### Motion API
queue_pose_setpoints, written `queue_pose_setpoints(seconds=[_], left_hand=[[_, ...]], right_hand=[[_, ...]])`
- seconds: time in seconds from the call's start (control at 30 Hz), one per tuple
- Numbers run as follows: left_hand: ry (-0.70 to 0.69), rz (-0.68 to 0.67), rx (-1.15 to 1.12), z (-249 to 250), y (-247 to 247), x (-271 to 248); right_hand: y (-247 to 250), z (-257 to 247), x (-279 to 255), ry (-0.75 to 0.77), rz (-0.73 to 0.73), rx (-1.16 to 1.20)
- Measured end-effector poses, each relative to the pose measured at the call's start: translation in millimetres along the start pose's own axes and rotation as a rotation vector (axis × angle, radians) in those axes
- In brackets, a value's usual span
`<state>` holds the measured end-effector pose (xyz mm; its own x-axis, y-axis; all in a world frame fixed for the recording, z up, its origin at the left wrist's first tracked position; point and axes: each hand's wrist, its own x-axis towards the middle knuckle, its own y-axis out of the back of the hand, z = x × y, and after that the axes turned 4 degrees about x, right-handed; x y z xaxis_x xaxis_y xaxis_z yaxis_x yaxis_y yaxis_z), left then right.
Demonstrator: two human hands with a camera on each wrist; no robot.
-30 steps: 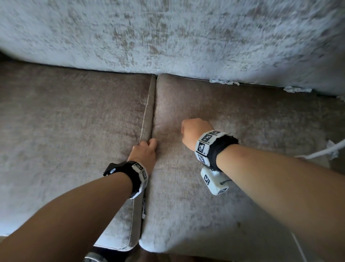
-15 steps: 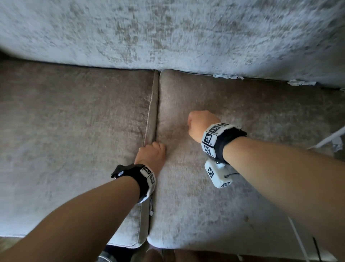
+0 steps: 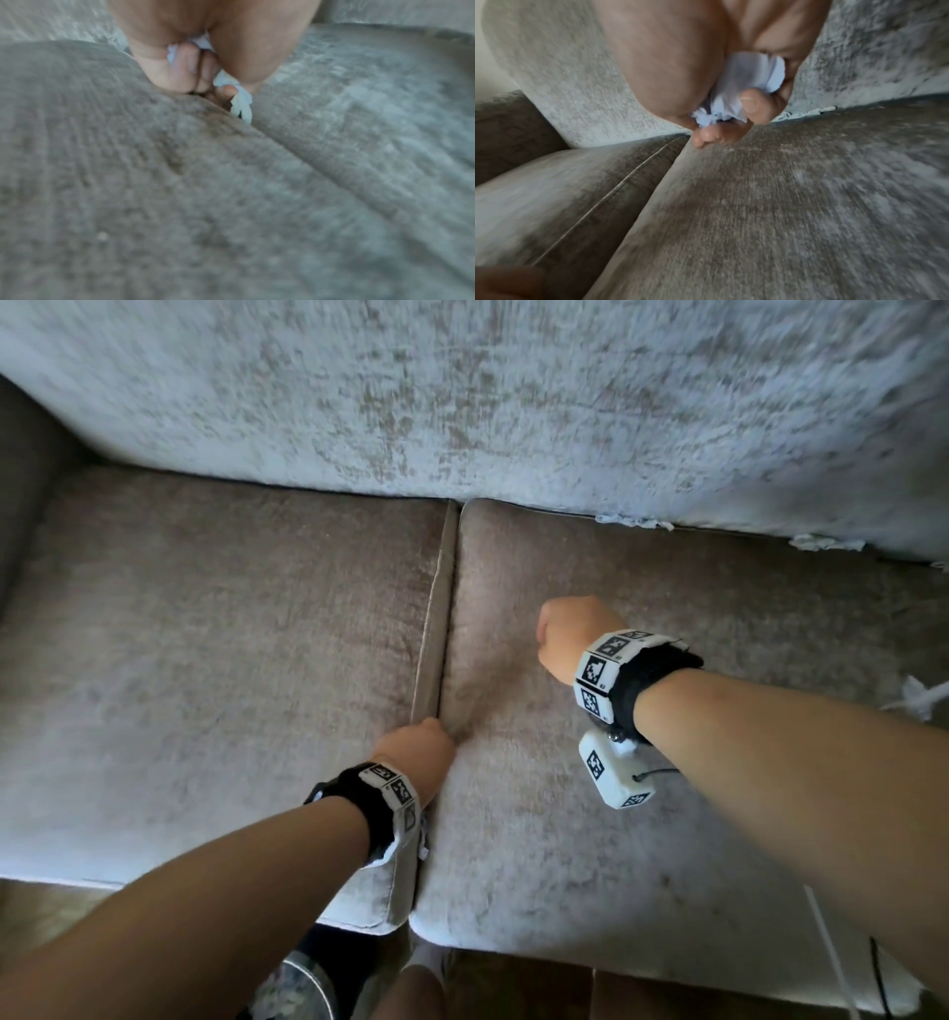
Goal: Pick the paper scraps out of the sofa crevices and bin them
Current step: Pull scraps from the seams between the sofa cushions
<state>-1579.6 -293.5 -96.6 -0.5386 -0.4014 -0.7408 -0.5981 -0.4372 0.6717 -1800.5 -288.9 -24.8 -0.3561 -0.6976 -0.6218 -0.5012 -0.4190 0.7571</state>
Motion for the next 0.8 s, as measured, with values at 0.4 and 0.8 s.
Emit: queue_pose_setpoints(seconds=[0.4,0.8], left_hand=[[0.291,-0.070,-0.346,34.5,-9.7,-52.2],[0.309,-0.196,0.202,70.4,-43.6,-48.4]], right_hand=[[19.1,22.4,5.8,0.126,-0.141,-0.296],[4.9,70.9,22.4,0.198,-0.204,-0.329]])
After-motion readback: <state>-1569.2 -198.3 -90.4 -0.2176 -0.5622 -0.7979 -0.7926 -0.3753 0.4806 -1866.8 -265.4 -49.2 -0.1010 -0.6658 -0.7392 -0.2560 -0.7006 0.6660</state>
